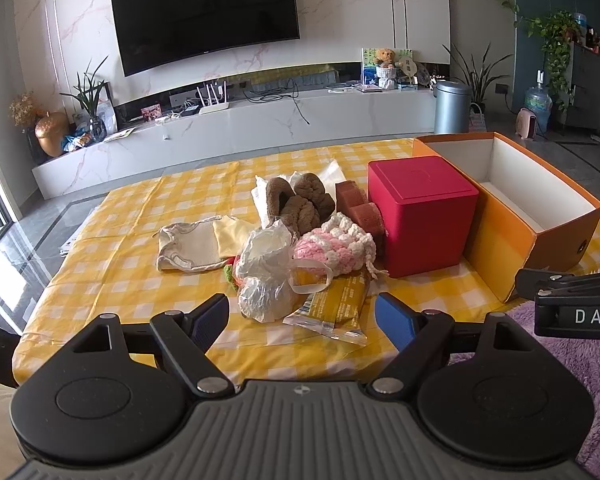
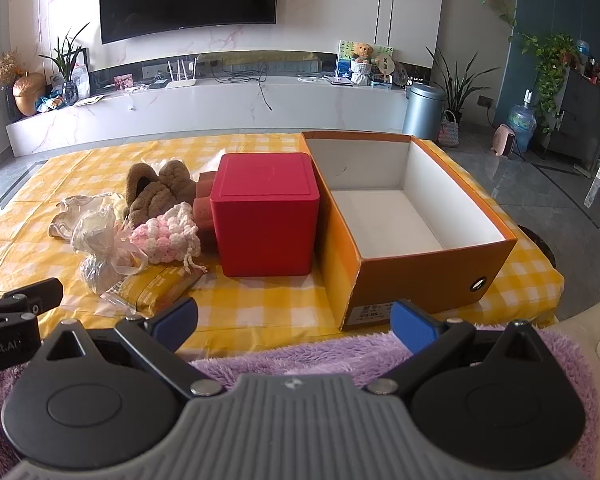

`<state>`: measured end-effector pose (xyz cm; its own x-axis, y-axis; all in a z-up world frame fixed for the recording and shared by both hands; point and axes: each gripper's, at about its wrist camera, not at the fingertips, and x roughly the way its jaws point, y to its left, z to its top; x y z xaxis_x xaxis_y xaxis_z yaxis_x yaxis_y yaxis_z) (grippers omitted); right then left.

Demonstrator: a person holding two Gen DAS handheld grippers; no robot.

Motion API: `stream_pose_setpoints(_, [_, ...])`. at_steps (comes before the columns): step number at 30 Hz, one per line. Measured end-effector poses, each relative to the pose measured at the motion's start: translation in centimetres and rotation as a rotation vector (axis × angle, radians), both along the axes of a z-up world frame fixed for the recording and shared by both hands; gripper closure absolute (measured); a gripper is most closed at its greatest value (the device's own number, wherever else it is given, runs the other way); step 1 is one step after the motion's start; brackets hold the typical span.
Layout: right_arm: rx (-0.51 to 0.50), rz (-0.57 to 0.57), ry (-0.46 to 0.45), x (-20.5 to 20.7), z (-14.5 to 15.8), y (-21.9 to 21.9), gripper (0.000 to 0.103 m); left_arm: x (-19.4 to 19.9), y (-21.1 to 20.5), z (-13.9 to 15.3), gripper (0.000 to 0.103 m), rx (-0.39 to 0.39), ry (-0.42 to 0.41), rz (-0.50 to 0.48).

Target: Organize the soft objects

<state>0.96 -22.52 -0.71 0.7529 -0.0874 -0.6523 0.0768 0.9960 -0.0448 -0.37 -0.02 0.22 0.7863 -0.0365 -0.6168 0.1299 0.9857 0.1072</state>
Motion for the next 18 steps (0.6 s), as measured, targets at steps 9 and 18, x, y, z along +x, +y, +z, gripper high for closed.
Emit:
stream_pose_setpoints(9, [0.009, -0.003, 0.003, 0.01, -0.08, -0.06, 0.002, -0.18, -0.2, -0.02, 0.006, 0.008, -0.007, -0.013])
stream_pose_setpoints(18, [0.012, -0.005, 0.003, -0.05, -0.16, -0.2, 0.002, -0.16, -0.35, 0.04, 0.007, 0.01, -0.006, -0.014])
